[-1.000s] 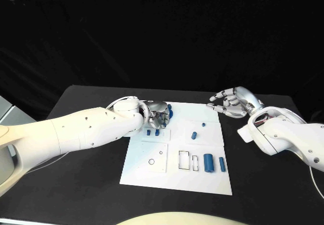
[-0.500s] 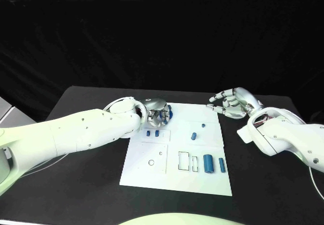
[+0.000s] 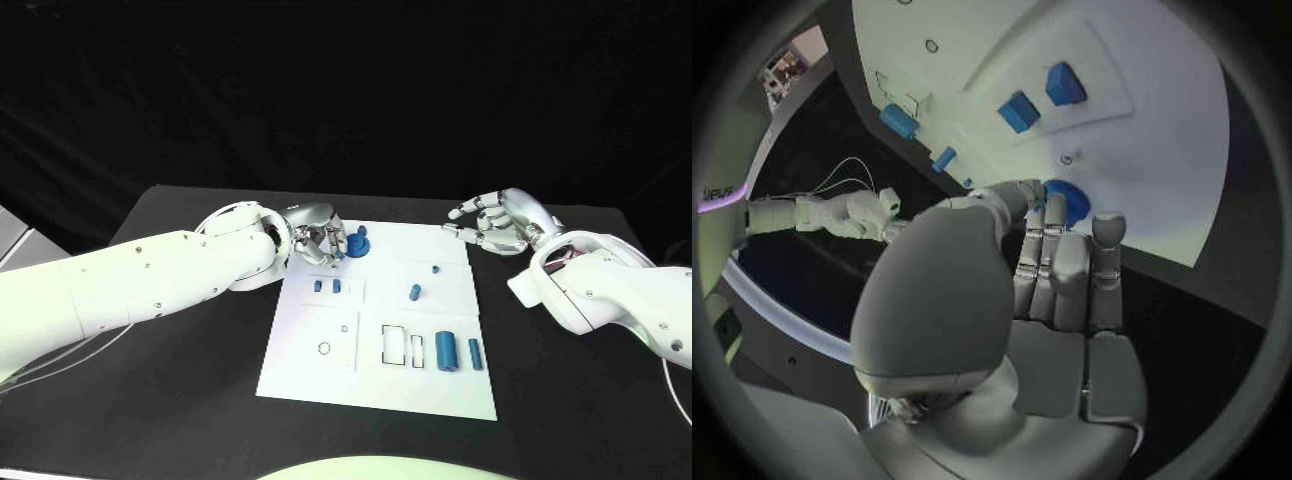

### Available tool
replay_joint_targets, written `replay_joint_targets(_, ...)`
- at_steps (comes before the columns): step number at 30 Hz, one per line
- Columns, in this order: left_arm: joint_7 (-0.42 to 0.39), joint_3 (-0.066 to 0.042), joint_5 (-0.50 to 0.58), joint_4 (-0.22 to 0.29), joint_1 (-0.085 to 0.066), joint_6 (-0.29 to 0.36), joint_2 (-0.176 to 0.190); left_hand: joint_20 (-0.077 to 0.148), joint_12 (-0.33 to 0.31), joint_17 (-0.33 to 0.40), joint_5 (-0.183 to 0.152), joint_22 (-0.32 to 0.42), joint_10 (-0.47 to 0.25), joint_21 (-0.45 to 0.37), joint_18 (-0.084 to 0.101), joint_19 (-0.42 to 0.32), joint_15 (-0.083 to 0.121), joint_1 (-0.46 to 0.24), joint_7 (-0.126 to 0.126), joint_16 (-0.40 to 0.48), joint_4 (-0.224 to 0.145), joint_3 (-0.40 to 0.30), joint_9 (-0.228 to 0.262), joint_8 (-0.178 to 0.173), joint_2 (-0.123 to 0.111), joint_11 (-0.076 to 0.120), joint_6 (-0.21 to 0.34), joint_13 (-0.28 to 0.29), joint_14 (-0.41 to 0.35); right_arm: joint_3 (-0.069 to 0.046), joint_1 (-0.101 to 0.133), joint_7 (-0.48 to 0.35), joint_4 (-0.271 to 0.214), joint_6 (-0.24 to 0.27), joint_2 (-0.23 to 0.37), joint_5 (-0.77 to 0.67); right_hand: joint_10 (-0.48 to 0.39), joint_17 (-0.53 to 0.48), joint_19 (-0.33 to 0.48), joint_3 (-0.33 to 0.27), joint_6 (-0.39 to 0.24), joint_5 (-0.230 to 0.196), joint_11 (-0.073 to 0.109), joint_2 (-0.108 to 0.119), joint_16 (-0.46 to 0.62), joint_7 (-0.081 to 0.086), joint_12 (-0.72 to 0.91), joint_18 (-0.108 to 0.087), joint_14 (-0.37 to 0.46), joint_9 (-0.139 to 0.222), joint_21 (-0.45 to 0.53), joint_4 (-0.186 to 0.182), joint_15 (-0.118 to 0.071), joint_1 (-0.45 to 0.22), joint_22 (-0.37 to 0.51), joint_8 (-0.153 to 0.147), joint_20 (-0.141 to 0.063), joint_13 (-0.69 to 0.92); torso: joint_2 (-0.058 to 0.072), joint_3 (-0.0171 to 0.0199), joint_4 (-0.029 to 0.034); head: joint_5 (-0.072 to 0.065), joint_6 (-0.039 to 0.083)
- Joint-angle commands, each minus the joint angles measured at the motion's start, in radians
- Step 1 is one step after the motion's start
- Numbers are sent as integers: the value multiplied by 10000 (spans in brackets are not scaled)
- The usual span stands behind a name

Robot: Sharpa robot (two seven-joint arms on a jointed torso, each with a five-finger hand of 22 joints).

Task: Assemble the parts on the task board

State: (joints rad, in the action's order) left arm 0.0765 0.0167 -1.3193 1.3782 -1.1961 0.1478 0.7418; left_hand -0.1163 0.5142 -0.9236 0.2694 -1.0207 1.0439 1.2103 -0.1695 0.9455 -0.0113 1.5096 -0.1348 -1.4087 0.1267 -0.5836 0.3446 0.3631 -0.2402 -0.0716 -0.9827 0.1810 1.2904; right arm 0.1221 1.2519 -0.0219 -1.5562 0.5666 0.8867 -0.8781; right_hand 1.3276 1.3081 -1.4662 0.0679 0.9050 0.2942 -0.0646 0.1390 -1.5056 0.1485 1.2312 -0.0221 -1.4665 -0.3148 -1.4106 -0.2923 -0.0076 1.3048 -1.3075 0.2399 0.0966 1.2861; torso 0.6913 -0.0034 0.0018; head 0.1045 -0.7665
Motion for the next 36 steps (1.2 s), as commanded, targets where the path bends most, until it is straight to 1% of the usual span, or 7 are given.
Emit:
replay_joint_targets(1, -26, -15, 348, 40, -2, -427, 41, -42, -36, -2, 18, 18, 74, -10, 148, -13, 6, -106, -23, -37, -49, -10, 25, -48, -10, -5, -72, -8, 72, -1, -7, -69, -9, -98, 8, -101, -36, 1380, -344, 53, -31, 37, 20, -22, 63, -22, -41, -157, -702, 14, 39, 16, -36, 69, -1702, 51, -33, -15, 15, -8, 4, 20, 4)
replay_joint_targets(6, 13, -8, 126, -89, 7, -455, 96, -42, -45, -5, 17, 16, 90, -12, 149, -11, 8, -120, -20, -40, -54, -9, 28, -51, -14, -2, -83, -8, 76, -1, -8, -65, -7, -102, 3, -106, -36, 1380, -344, 53, -31, 37, 20, -22, 63, -22, -41, -157, -702, 14, 39, 16, -36, 69, -1702, 51, -33, -15, 14, -21, 0, 40, 3)
replay_joint_targets(13, 79, 21, -99, -206, 16, -515, 79, -43, -62, 23, 13, 19, 117, -20, 148, -15, 11, -144, -17, -38, -62, -7, 36, -52, -20, 1, -106, -7, 67, -1, -13, -62, -4, -104, -5, -117, -36, 1380, -344, 53, -31, 37, 20, -22, 63, -22, -41, -157, -702, 14, 39, 16, -36, 69, -1702, 51, -33, -15, 25, -19, -8, 58, -1)
replay_joint_targets(21, 126, 97, -278, -401, 48, -604, -31, -44, -74, 45, 9, 17, 132, -23, 149, -12, 11, -164, -15, -34, -63, -4, 41, -54, -23, 3, -121, -7, 59, -1, -15, -54, -8, -102, -6, -128, -36, 1380, -344, 53, -31, 37, 20, -22, 63, -22, -41, -157, -702, 14, 39, 16, -36, 69, -1702, 51, -33, -15, 31, -13, -20, 69, -18)
replay_joint_targets(31, 145, 120, -267, -472, 74, -791, -92, -45, -100, 89, 0, 29, 150, -39, 146, -23, 14, -193, -10, -24, -69, 0, 47, -62, -31, 6, -136, -9, 40, -1, -16, -51, -3, -101, -5, -131, -36, 1380, -344, 53, -31, 37, 20, -22, 63, -22, -41, -157, -702, 14, 39, 16, -36, 69, -1702, 51, -33, -15, 22, -7, -15, 67, -55)
replay_joint_targets(36, 151, 136, -266, -473, 77, -904, -104, -45, -104, 96, -1, 34, 153, -43, 145, -29, 14, -195, -9, -23, -71, -1, 48, -64, -31, 7, -138, -9, 36, -1, -16, -51, -2, -100, -7, -132, -36, 1380, -344, 53, -31, 37, 20, -22, 63, -22, -41, -157, -702, 14, 39, 16, -36, 69, -1702, 51, -33, -15, 20, -10, -12, 67, -67)
